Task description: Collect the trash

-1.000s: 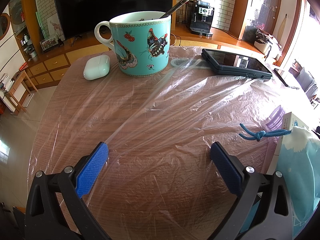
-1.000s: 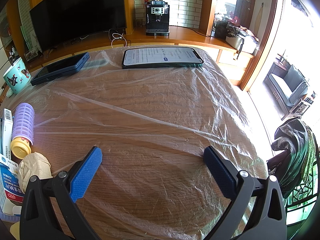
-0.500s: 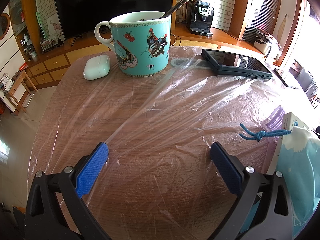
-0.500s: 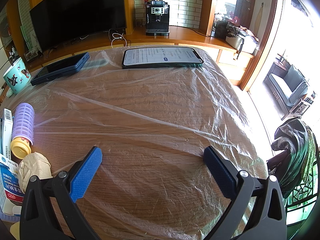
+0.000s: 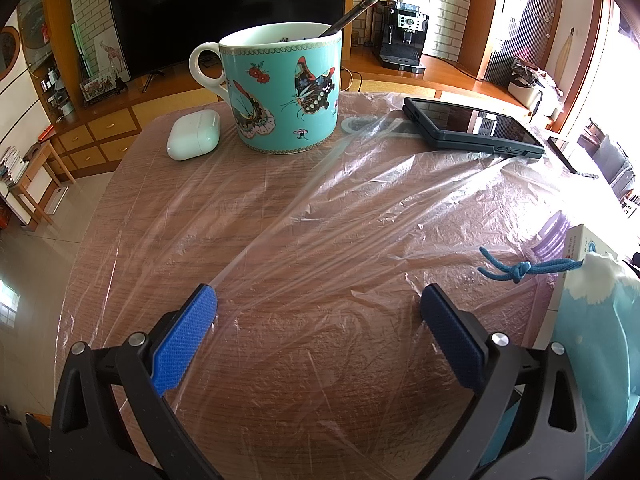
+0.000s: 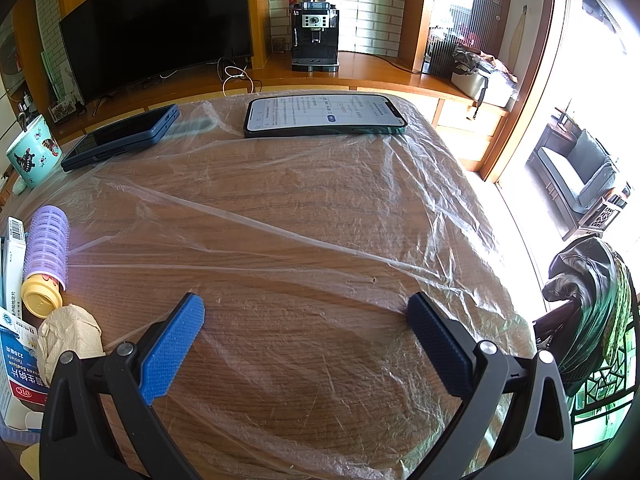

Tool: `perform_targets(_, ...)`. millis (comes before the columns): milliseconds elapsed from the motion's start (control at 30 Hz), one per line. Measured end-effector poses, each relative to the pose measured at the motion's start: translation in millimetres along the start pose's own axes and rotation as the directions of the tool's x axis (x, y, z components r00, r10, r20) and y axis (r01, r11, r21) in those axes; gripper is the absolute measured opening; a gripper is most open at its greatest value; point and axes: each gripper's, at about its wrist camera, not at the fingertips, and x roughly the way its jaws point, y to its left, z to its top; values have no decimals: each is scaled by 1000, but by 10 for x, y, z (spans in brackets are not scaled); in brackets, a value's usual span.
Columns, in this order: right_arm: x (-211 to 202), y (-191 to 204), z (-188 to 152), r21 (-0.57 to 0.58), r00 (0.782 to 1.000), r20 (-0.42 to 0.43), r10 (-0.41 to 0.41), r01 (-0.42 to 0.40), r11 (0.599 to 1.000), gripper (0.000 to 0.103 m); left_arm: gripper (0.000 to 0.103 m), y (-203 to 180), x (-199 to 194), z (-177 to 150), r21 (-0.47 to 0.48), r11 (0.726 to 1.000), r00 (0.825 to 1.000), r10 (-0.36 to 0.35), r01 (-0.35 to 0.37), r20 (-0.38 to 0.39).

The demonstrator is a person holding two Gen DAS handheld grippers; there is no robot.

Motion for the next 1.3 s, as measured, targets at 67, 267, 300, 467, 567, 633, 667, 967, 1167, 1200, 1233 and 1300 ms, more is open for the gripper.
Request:
perform_targets(67, 0, 0, 0, 0, 1000, 0, 0, 0, 1000, 99, 102, 0, 0, 0, 0, 1000, 1000, 0, 0, 0)
perform_targets(267, -1, -1, 0, 0, 1000, 0, 0, 0, 1000, 99, 102, 0, 0, 0, 0, 1000, 1000, 0, 0, 0)
perform_targets(300, -1, 0, 0, 0, 1000, 0, 0, 0, 1000, 99, 102, 0, 0, 0, 0, 1000, 1000, 0, 0, 0)
perform_targets(467, -1, 1, 0, 0, 1000, 0, -1, 1, 1000, 99, 102, 0, 0, 0, 0, 1000, 1000, 0, 0, 0)
perform_targets(567, -1, -2, 2, 2, 1000, 0, 0, 0, 1000, 99, 102, 0, 0, 0, 0, 1000, 1000, 0, 0, 0)
perform_targets(633, 1, -7, 11, 1, 1000, 0, -1, 1, 1000, 99, 102, 0, 0, 0, 0, 1000, 1000, 0, 0, 0)
perform_targets(667, 1, -12, 15, -1, 1000, 0, 0, 0, 1000, 99, 102, 0, 0, 0, 0, 1000, 1000, 0, 0, 0)
perform_targets(967, -368, -160, 7, 44, 990, 111, -83, 79, 996, 99, 102, 115, -37, 2, -27, 999, 999, -33, 34, 12)
perform_targets(1167, -578, -204, 5, 50, 988, 146, -56, 49, 998, 99, 102, 157, -203, 51, -27, 1000, 999, -10, 12, 46)
perform_targets(1200, -609, -194, -2, 51, 987, 151, -47, 39, 998, 99, 102, 135, -272, 75, -20, 1000, 998, -10, 11, 60)
perform_targets(1233, -645, -184, -3, 53, 986, 160, -43, 35, 998, 99, 102, 111, -315, 93, -12, 1000, 997, -6, 7, 75)
perform_targets(1300, -751, -155, -15, 49, 983, 180, -34, 26, 998, 99, 102, 57, -475, 126, 16, 1000, 994, 7, -9, 110)
